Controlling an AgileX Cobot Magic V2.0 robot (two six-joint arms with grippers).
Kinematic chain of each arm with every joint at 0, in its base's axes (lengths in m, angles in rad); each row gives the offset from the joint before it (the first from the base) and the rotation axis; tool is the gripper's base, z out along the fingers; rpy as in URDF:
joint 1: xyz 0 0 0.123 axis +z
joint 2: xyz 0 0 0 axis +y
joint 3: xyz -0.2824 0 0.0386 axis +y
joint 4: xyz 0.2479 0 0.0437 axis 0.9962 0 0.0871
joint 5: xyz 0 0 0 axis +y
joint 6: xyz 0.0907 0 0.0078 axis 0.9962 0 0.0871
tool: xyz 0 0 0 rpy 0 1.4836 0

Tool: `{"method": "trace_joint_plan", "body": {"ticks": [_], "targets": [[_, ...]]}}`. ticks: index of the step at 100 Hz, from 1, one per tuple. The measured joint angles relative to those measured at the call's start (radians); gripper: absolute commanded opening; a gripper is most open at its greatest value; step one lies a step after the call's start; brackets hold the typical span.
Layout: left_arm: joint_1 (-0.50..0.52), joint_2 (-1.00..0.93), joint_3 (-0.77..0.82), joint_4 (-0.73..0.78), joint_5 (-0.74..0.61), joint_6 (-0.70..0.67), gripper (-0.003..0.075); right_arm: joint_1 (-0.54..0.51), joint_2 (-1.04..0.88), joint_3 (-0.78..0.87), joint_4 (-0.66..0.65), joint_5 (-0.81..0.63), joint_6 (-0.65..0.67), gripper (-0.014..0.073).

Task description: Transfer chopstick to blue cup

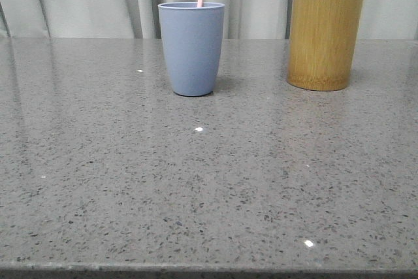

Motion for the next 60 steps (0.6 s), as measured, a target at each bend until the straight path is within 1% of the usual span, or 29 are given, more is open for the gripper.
{"method": "trace_joint_plan", "body": {"ticks": [19, 60], "targets": [[-0.053, 0.0, 0.0, 0.024, -0.014, -0.002, -0.0019, 0.0, 0.0, 0.0, 0.0, 0.0, 0.0, -0.0067], [-0.058, 0.0, 0.005, 0.024, -0.107, -0.002, -0.0019, 0.0, 0.0, 0.0, 0.0, 0.0, 0.0, -0.0067]]}}
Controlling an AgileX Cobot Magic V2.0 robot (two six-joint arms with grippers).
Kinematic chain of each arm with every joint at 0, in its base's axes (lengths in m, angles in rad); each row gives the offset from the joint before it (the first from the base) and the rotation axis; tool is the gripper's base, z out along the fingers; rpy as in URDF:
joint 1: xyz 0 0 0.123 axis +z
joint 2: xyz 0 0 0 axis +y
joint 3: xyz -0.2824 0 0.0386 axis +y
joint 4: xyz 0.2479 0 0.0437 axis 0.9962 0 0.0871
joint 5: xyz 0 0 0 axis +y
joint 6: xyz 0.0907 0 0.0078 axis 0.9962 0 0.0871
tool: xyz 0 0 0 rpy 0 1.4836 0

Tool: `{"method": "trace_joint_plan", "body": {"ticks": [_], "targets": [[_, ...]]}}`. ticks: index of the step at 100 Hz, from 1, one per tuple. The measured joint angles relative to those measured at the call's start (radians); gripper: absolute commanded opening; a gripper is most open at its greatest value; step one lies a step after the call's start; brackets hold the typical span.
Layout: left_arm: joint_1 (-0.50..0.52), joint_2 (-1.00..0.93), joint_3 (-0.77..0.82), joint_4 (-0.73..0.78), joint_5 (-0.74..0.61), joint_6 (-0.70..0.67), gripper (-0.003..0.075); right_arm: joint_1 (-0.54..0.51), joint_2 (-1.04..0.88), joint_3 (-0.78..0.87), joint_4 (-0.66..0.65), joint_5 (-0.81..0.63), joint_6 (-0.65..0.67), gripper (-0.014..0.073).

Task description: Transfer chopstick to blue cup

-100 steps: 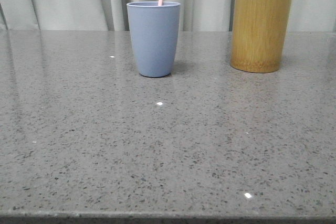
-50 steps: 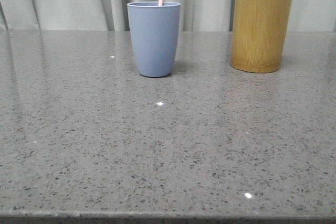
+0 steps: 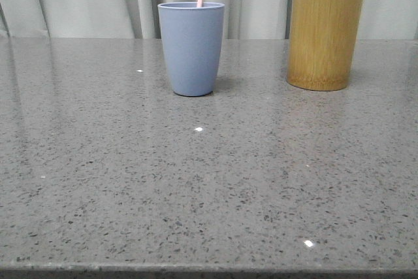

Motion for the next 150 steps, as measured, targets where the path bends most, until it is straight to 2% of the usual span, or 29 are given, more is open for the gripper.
{"method": "trace_joint_plan", "body": {"ticks": [103, 113, 137, 150], "targets": [[0.0, 0.0, 0.0, 0.0, -0.002, 0.0, -0.0019, 0.0, -0.006, 0.028, 0.0, -0.019, 0.0, -0.0067], [0.0, 0.0, 0.0, 0.0, -0.002, 0.0, -0.0019, 0.0, -0.022, 0.092, 0.0, -0.107, 0.0, -0.0067], [0.0, 0.0, 0.0, 0.0, -0.002, 0.0, -0.0019, 0.0, -0.103, 0.382, -0.004, -0.573, 0.0, -0.0067], [0.0, 0.0, 0.0, 0.0, -0.002, 0.0, -0.0019, 0.0, -0.164, 0.51, -0.004, -0.71, 0.0, -0.0067]]}}
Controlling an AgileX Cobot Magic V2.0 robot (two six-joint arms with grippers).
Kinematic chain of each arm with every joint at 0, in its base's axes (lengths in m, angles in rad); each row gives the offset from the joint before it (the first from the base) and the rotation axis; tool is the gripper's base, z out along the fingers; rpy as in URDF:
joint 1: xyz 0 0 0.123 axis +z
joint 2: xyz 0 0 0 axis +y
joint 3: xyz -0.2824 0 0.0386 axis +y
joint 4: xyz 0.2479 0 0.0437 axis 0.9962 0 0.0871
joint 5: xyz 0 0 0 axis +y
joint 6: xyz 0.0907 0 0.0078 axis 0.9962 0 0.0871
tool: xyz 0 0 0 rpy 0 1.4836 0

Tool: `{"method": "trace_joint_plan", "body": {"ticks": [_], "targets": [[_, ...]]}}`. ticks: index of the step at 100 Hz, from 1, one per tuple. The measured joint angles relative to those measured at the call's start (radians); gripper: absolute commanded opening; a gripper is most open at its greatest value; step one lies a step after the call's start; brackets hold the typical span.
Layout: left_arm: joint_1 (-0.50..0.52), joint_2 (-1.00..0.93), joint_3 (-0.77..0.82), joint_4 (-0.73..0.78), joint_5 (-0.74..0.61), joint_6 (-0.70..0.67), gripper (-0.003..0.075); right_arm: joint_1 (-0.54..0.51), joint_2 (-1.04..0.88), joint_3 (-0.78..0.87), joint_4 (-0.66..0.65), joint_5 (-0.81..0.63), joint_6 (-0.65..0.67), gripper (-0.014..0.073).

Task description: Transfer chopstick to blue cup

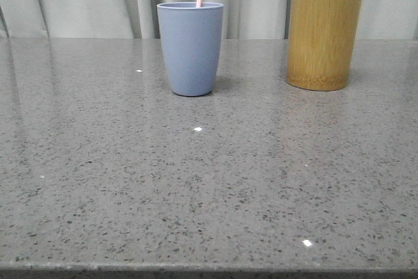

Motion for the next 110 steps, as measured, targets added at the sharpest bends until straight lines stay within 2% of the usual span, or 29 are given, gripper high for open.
{"method": "trace_joint_plan", "body": {"ticks": [31, 64, 110], "targets": [[0.0, 0.0, 0.0, 0.0, 0.0, 0.0, -0.0019, 0.0, -0.13, 0.08, 0.17, -0.017, -0.03, -0.0067], [0.0, 0.0, 0.0, 0.0, 0.0, 0.0, -0.0019, 0.0, -0.134, 0.084, 0.183, -0.014, -0.17, -0.0067], [0.0, 0.0, 0.0, 0.0, 0.0, 0.0, -0.0019, 0.0, -0.206, 0.14, 0.183, -0.015, -0.182, -0.0067]]}}
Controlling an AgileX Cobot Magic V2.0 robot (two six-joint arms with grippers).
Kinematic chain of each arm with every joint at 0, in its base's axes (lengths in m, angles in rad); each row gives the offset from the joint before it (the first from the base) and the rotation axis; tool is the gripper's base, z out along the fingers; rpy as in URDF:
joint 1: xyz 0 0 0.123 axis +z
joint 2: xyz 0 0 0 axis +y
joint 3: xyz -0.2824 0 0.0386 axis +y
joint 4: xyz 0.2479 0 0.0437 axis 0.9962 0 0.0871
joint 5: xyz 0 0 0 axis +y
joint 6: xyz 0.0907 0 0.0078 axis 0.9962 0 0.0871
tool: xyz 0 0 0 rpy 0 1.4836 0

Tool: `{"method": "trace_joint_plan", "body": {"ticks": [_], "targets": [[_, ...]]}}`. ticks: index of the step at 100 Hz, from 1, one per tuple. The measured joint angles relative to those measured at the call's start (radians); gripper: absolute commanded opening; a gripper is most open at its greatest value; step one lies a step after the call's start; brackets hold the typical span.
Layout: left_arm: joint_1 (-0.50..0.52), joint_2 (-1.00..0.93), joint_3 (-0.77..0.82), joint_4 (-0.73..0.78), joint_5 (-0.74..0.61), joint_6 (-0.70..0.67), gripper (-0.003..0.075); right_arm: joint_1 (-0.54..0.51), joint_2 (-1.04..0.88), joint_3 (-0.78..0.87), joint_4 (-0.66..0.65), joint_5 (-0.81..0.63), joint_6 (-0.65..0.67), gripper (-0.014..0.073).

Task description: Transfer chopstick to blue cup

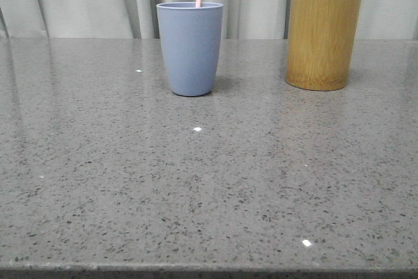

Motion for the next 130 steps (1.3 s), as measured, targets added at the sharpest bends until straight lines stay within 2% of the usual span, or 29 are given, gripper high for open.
{"method": "trace_joint_plan", "body": {"ticks": [130], "targets": [[0.0, 0.0, 0.0, 0.0, -0.002, 0.0, -0.0019, 0.0, -0.002, 0.0, -0.015, 0.002, -0.004, -0.0067]]}}
